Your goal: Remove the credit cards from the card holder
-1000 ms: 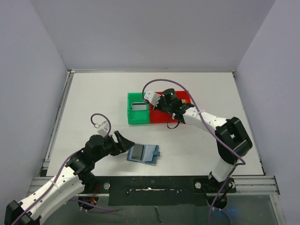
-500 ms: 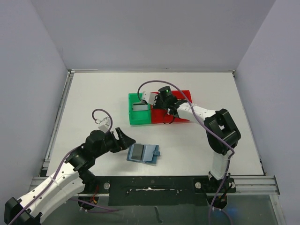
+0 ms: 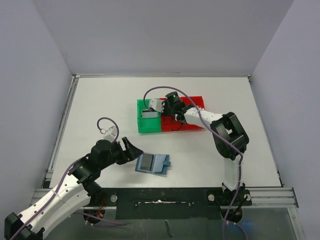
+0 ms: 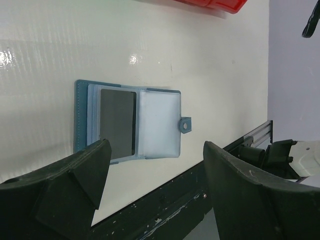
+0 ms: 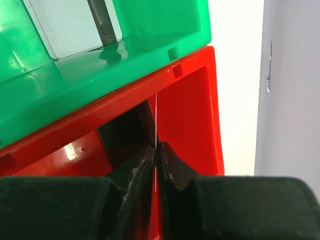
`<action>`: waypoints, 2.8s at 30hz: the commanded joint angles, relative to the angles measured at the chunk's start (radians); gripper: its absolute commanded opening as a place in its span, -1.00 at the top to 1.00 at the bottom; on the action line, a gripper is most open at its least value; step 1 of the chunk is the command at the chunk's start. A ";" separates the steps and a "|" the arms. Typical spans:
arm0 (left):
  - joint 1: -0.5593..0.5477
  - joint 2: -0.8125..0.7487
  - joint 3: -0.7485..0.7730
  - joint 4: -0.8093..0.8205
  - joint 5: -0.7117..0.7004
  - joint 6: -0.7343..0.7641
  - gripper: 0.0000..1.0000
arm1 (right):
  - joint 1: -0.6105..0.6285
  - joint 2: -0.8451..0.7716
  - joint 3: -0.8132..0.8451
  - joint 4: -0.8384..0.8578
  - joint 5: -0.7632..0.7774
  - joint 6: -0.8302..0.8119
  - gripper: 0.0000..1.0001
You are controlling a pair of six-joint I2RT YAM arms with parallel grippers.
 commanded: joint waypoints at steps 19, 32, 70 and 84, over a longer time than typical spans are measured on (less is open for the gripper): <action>0.005 0.005 0.045 0.003 0.030 -0.007 -0.49 | -0.008 0.000 0.044 -0.074 0.004 -0.005 0.50; 0.005 0.008 0.095 -0.046 0.054 0.004 -0.49 | -0.010 -0.015 0.024 -0.079 -0.013 -0.003 0.40; 0.016 0.066 0.069 -0.026 0.046 0.085 -0.50 | -0.017 -0.648 -0.289 0.147 -0.104 1.170 -0.43; 0.025 0.132 0.009 0.080 0.069 0.040 -0.25 | 0.132 -0.735 -0.623 0.296 -0.156 1.784 -0.91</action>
